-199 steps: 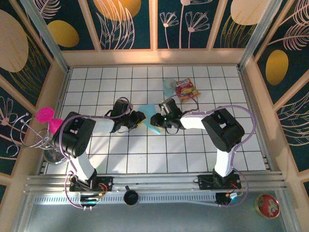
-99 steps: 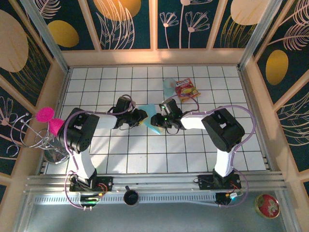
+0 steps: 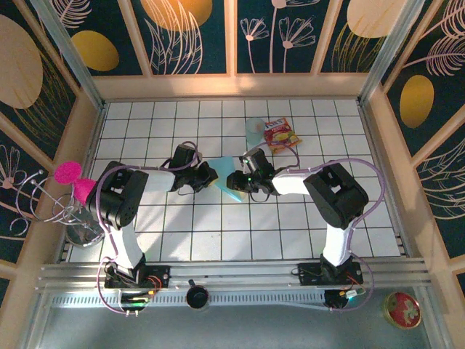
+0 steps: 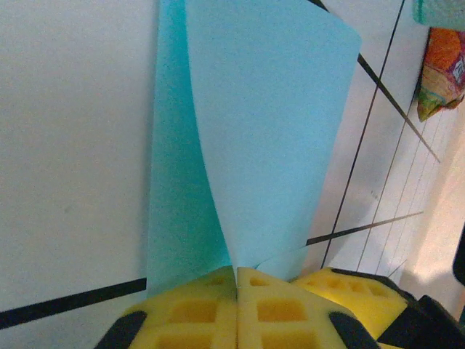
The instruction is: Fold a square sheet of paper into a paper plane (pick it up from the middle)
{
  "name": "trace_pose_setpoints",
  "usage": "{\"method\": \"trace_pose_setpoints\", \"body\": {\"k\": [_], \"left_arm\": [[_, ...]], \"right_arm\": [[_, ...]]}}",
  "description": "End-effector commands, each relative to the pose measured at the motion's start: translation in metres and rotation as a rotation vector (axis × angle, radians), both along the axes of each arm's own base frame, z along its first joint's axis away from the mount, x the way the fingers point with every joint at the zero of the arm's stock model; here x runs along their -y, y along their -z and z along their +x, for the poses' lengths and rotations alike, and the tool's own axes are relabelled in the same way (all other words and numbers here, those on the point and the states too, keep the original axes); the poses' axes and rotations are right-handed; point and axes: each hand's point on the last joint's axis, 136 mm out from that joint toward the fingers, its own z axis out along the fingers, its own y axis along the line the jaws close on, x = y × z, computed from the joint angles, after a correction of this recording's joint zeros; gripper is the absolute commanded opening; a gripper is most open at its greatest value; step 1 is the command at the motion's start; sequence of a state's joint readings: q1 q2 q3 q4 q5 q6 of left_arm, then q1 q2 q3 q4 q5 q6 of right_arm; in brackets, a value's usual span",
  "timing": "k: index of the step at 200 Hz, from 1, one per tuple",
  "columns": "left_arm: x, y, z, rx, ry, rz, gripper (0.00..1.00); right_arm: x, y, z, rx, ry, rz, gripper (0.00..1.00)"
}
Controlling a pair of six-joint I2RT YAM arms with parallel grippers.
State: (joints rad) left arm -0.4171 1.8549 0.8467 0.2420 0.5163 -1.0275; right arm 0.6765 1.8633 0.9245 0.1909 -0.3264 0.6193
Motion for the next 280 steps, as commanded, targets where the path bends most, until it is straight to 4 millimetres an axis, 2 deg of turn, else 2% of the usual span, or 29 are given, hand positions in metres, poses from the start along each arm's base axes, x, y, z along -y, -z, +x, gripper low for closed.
{"method": "trace_pose_setpoints", "body": {"k": [1,30,48,61,80,106,140,206,280], "left_arm": [[0.002,-0.006,0.004,-0.004,0.003,-0.004,0.03],[0.002,-0.024,0.009,0.021,-0.034,-0.021,0.01],[0.003,-0.034,0.012,0.033,-0.055,-0.024,0.01],[0.005,-0.039,0.014,0.036,-0.068,-0.031,0.01],[0.007,-0.043,0.017,0.039,-0.083,-0.036,0.01],[0.009,-0.045,0.02,0.042,-0.085,-0.026,0.01],[0.01,-0.045,0.019,0.037,-0.083,-0.026,0.01],[0.01,-0.043,0.018,0.027,-0.08,-0.021,0.01],[0.01,-0.041,0.016,0.021,-0.075,-0.02,0.01]], "right_arm": [[0.02,-0.009,0.009,0.091,0.022,-0.084,0.36],[0.032,-0.042,0.019,0.276,0.025,-0.203,0.44],[0.029,-0.058,0.014,0.397,-0.004,-0.276,0.47],[0.024,-0.06,0.009,0.449,-0.028,-0.327,0.47],[0.014,-0.055,0.0,0.49,-0.065,-0.385,0.47],[0.0,-0.039,-0.01,0.495,-0.107,-0.436,0.46],[-0.009,-0.019,-0.014,0.477,-0.13,-0.468,0.44],[-0.007,-0.009,-0.003,0.49,-0.09,-0.518,0.38],[-0.009,-0.01,0.003,0.51,-0.087,-0.531,0.32]]}}
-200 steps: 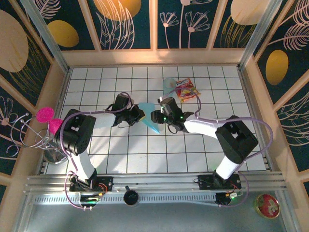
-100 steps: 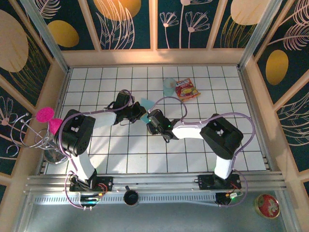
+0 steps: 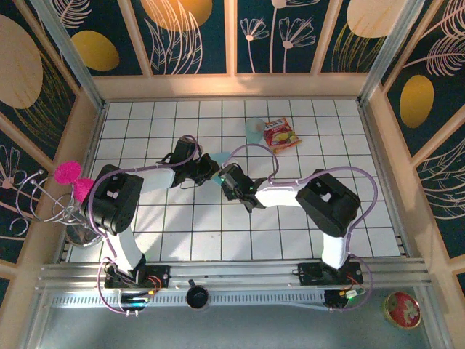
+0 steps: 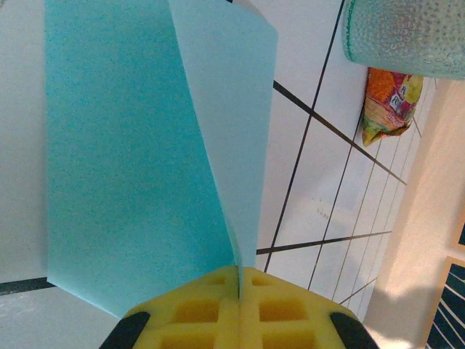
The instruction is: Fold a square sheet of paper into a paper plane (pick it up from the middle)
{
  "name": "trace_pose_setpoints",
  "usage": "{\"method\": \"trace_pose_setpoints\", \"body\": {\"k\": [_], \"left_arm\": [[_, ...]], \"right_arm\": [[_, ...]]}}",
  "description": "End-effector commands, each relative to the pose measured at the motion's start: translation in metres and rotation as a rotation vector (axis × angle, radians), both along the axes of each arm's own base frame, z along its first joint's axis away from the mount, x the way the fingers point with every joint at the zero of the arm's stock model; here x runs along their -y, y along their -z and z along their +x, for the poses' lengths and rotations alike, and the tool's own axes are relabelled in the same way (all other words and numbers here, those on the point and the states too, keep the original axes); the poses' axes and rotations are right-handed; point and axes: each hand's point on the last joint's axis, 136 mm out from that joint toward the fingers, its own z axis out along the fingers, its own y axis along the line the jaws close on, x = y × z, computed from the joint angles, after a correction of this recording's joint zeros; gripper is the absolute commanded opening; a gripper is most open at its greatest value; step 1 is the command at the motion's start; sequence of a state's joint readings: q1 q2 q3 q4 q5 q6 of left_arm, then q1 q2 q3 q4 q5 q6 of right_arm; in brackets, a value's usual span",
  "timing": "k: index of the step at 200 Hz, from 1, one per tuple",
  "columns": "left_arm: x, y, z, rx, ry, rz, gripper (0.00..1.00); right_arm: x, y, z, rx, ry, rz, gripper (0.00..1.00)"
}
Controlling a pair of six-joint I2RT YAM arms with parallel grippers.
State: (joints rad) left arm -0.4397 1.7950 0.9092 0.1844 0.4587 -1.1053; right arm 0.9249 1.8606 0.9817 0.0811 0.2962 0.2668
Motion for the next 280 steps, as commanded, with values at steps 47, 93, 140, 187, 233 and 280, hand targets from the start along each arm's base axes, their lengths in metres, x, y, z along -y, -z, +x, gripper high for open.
{"method": "trace_pose_setpoints", "body": {"k": [47,93,140,187,233,280], "left_arm": [[0.001,-0.005,-0.001,-0.007,-0.008,0.003,0.04],[-0.007,-0.012,0.007,0.025,-0.009,0.073,0.23],[-0.042,-0.032,0.031,0.093,-0.073,0.145,0.38],[-0.073,-0.053,0.035,0.155,-0.135,0.215,0.42],[-0.075,-0.054,0.017,0.175,-0.128,0.18,0.42],[-0.057,-0.056,-0.007,0.204,-0.104,0.04,0.43]], "right_arm": [[-0.003,-0.004,0.005,0.037,-0.004,-0.015,0.27],[-0.007,0.003,-0.004,-0.001,-0.069,-0.013,0.18],[-0.016,0.01,-0.018,-0.096,-0.165,0.038,0.14],[-0.022,0.02,-0.026,-0.165,-0.225,0.029,0.13],[-0.022,0.018,-0.025,-0.234,-0.226,0.077,0.13],[-0.021,0.004,-0.024,-0.345,-0.208,0.252,0.13]]}}
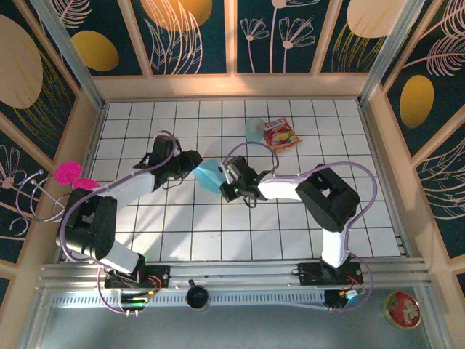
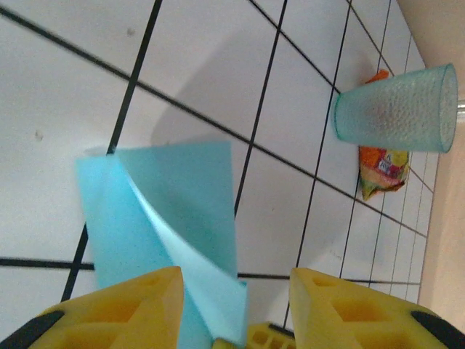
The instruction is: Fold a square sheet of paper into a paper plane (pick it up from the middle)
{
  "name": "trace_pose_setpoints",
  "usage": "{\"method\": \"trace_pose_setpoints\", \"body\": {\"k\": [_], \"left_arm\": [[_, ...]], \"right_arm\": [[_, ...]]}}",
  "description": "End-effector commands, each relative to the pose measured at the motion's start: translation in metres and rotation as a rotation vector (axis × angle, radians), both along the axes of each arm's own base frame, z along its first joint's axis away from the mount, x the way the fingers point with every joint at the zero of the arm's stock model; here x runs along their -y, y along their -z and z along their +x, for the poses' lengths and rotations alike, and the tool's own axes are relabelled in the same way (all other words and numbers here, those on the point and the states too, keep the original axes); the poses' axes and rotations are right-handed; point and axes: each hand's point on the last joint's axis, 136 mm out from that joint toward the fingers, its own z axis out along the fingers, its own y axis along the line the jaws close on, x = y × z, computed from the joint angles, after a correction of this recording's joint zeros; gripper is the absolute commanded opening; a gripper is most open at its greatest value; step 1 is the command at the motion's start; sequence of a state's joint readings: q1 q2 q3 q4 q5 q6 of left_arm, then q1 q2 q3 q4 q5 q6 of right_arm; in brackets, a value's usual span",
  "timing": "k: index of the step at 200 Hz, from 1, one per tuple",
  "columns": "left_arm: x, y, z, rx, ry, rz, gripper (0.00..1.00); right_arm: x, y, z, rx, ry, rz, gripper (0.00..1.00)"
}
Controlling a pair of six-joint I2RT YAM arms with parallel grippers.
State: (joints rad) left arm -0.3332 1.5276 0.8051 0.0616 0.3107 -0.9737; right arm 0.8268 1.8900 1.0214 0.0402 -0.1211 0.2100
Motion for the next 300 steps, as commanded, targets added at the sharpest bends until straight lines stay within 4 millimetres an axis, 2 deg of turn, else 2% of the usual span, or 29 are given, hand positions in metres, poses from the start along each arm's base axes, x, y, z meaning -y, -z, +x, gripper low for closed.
{"method": "trace_pose_setpoints", "body": {"k": [1,47,84,116,186,208,211,220,300], "left_arm": [[0.018,-0.015,-0.007,0.054,0.037,-0.099,0.43],[0.044,0.014,-0.03,-0.001,0.085,-0.162,0.44],[0.059,0.026,-0.031,-0.024,0.129,-0.169,0.45],[0.061,0.037,-0.029,-0.047,0.141,-0.141,0.45],[0.066,0.044,-0.023,-0.062,0.172,-0.074,0.49],[0.061,0.048,-0.023,-0.073,0.16,-0.032,0.5],[0.06,0.058,-0.024,-0.095,0.157,-0.018,0.5],[0.059,0.062,-0.025,-0.106,0.156,-0.004,0.5],[0.054,0.078,-0.024,-0.148,0.141,0.074,0.51]], "right_arm": [[0.0,-0.006,-0.007,-0.114,0.003,0.085,0.13],[0.003,-0.012,-0.006,-0.201,0.027,0.202,0.13],[0.006,-0.014,-0.006,-0.241,0.041,0.253,0.13],[0.008,-0.016,-0.004,-0.268,0.056,0.292,0.13],[0.01,-0.02,-0.001,-0.331,0.074,0.345,0.13],[0.011,-0.019,0.0,-0.344,0.079,0.352,0.13],[0.011,-0.02,0.0,-0.345,0.079,0.353,0.13],[0.011,-0.019,0.001,-0.35,0.081,0.356,0.13],[0.01,-0.014,-0.002,-0.391,0.073,0.363,0.14]]}}
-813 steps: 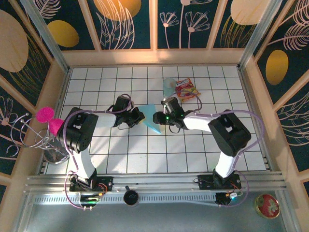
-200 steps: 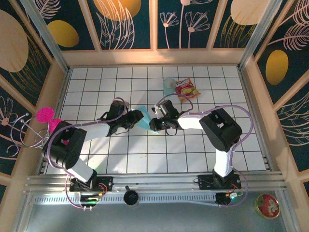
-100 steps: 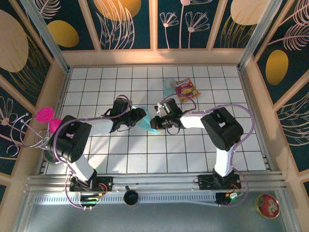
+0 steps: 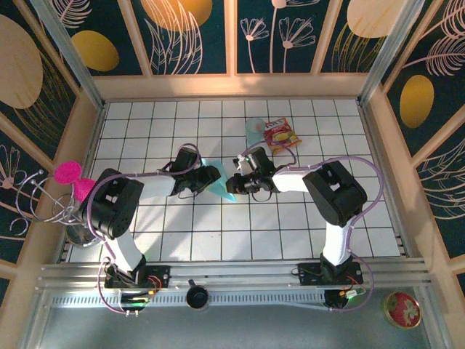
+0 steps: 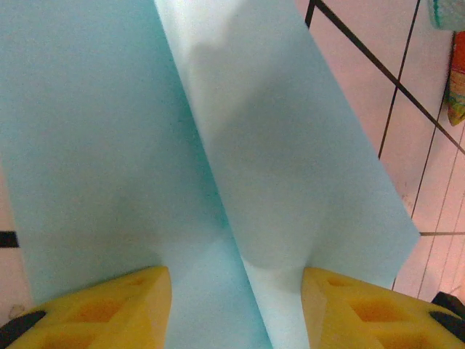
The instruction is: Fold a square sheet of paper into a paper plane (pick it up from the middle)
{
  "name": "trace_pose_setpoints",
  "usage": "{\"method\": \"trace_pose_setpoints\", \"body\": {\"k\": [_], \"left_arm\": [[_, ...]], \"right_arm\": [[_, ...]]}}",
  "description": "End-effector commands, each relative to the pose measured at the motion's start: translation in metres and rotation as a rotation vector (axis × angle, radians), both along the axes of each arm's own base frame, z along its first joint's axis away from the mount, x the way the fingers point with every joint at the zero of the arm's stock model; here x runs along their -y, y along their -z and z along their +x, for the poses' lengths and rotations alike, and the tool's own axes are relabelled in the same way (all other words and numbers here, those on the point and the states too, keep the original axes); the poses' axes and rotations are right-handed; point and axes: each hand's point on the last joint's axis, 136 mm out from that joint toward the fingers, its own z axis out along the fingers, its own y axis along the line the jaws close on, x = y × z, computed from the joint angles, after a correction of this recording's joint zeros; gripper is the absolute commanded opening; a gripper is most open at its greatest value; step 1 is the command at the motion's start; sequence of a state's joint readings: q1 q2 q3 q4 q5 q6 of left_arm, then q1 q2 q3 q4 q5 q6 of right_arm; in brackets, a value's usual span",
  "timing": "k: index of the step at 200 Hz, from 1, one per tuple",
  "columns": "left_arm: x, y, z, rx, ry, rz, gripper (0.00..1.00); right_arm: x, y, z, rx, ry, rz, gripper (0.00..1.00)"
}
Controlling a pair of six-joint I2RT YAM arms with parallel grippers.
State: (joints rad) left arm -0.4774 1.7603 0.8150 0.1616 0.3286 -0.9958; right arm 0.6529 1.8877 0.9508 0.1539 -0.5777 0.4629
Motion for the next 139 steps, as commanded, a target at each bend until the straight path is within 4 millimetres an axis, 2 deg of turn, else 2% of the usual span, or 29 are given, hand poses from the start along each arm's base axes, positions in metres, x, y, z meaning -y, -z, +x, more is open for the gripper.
{"method": "trace_pose_setpoints", "body": {"k": [1,38,69,80,82,87,139], "left_arm": [[-0.003,0.008,0.0,-0.015,0.003,0.05,0.51],[-0.002,0.005,-0.001,-0.004,0.011,0.04,0.51],[0.003,-0.014,0.001,0.061,0.024,-0.01,0.54],[0.003,-0.014,0.0,0.068,0.022,-0.016,0.55],[0.004,-0.022,0.001,0.087,0.02,-0.027,0.55],[0.003,-0.026,0.001,0.1,0.02,-0.031,0.56],[0.005,-0.022,0.001,0.095,0.029,-0.039,0.58]], "right_arm": [[0.0,-0.001,0.001,-0.02,0.002,0.02,0.14],[0.001,0.003,0.002,-0.03,0.008,0.009,0.14],[0.002,0.006,0.003,-0.036,0.01,0.005,0.14],[0.001,0.006,0.003,-0.04,0.008,0.006,0.14],[0.001,0.006,0.003,-0.041,0.007,0.006,0.14],[0.001,0.006,0.003,-0.04,0.007,0.008,0.14],[0.0,0.008,0.002,-0.05,-0.001,0.009,0.14]]}}
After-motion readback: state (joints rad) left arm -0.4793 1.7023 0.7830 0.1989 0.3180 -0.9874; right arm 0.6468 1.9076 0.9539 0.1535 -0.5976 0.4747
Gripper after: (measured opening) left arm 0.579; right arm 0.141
